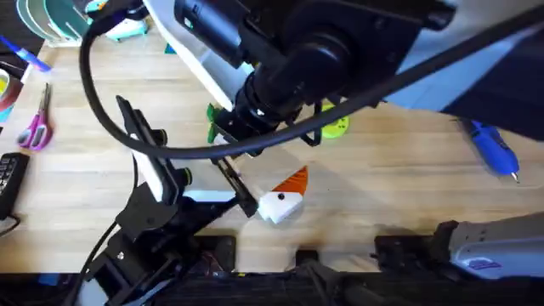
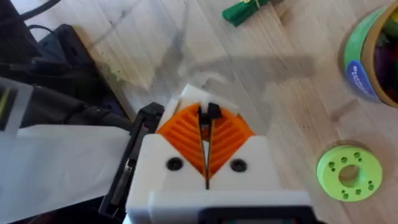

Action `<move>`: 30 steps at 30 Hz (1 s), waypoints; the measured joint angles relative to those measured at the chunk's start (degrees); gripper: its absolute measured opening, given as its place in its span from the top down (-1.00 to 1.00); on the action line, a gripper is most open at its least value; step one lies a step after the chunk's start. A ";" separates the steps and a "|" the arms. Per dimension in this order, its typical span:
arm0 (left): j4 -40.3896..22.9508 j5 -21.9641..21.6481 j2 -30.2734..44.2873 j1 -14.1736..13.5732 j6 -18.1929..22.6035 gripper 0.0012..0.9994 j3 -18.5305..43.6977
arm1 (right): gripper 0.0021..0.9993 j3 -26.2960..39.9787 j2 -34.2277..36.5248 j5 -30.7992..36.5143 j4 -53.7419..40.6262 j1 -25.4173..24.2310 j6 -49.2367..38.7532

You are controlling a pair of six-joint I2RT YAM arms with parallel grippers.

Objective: Pick up the gripper from the table and insert it into the empty holder that is missing its gripper. Then pick up a screw, insert it into the mounting hole, and use the screwdriver to tighten it. Finally, clean up the table by picking up the vegetable and placing it into the bucket.

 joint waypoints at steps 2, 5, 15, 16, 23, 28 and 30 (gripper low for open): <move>0.00 0.00 -0.02 0.00 0.00 -0.99 0.00 | 0.99 0.00 -0.01 0.00 -0.01 0.00 0.00; 0.00 0.02 0.00 0.00 0.00 -0.99 0.00 | 0.99 0.00 0.00 0.00 -0.10 0.00 0.00; 0.15 0.00 -0.24 -0.04 1.30 -0.99 0.00 | -0.94 -0.11 -2.11 0.80 -2.53 -2.35 0.48; 0.15 0.02 -0.24 -0.04 1.56 -0.99 0.00 | -0.97 -0.14 -2.86 0.44 -2.83 -2.54 0.49; 0.17 0.07 -0.24 -0.04 2.21 -0.99 0.00 | -0.99 -0.20 -11.69 -0.97 -6.50 -4.50 0.59; 0.17 0.15 -0.24 -0.04 2.40 -0.99 0.00 | -0.99 -0.20 -18.56 -1.09 -10.34 -6.78 0.61; 0.17 0.17 -0.24 -0.04 2.45 -0.99 0.00 | -0.99 -0.20 -20.89 -1.11 -11.89 -6.99 0.53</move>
